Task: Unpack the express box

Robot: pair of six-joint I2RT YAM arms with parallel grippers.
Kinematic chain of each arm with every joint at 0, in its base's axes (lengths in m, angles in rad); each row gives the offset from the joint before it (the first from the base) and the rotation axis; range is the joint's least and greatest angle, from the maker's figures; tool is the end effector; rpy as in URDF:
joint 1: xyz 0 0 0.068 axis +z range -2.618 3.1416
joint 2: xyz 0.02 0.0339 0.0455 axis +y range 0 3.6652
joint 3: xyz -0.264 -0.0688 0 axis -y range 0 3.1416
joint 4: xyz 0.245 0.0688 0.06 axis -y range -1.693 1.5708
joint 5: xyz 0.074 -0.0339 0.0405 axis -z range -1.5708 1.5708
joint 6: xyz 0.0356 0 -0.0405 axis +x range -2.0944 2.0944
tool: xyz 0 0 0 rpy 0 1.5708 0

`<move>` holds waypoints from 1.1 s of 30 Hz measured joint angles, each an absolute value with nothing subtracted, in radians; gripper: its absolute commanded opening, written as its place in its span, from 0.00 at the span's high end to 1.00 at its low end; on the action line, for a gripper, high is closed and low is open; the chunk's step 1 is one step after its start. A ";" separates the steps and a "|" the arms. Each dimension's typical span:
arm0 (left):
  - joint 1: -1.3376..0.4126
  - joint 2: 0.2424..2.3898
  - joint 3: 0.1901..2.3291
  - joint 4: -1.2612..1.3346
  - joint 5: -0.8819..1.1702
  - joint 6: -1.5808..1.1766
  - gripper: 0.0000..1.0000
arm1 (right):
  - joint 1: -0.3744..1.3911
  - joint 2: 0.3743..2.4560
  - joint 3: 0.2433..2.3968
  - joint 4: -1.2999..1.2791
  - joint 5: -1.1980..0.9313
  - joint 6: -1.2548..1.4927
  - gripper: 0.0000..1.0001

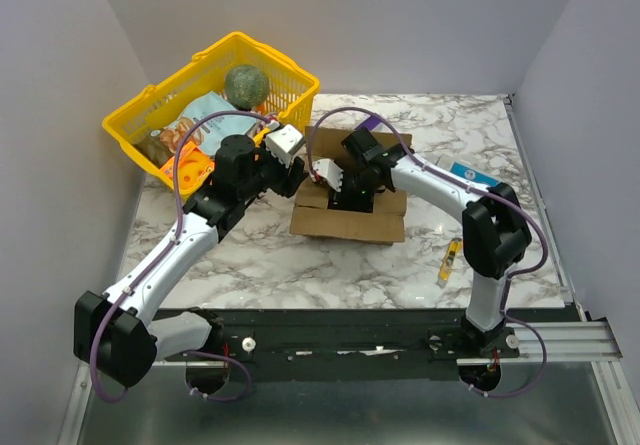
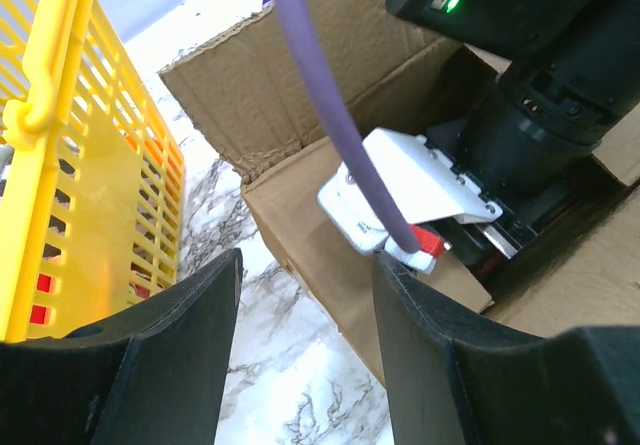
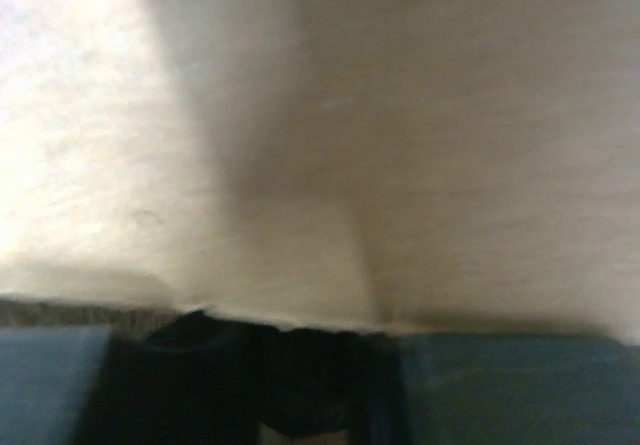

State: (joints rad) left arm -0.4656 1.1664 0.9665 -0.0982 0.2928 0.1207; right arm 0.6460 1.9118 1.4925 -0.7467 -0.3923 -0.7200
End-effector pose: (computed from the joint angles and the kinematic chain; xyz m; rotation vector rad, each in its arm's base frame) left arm 0.2380 -0.1311 0.3346 0.7379 1.7371 -0.5104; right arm 0.3101 0.2508 0.2191 -1.7761 2.0098 0.5118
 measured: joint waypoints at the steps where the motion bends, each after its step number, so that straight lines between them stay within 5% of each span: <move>1: -0.466 1.166 0.966 -0.098 0.291 0.120 0.37 | 0.646 1.900 1.490 -0.739 -0.383 -0.718 0.82; 16: -0.466 1.166 0.947 -0.091 0.262 0.123 0.36 | 0.633 1.548 1.602 -0.811 -0.424 -0.684 0.89; 27: -0.464 1.230 0.975 -0.084 0.282 0.105 0.34 | 0.180 1.501 1.720 -0.775 -0.561 -0.205 0.87; 33: -0.482 1.380 1.158 -0.111 0.321 0.027 0.22 | 0.157 1.362 1.636 -0.728 -0.325 -0.105 0.88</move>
State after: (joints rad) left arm -0.4824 1.3796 1.1580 -0.1108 0.3206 0.0265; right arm 0.1570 1.3621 1.6356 -0.7277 -0.3252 -0.1055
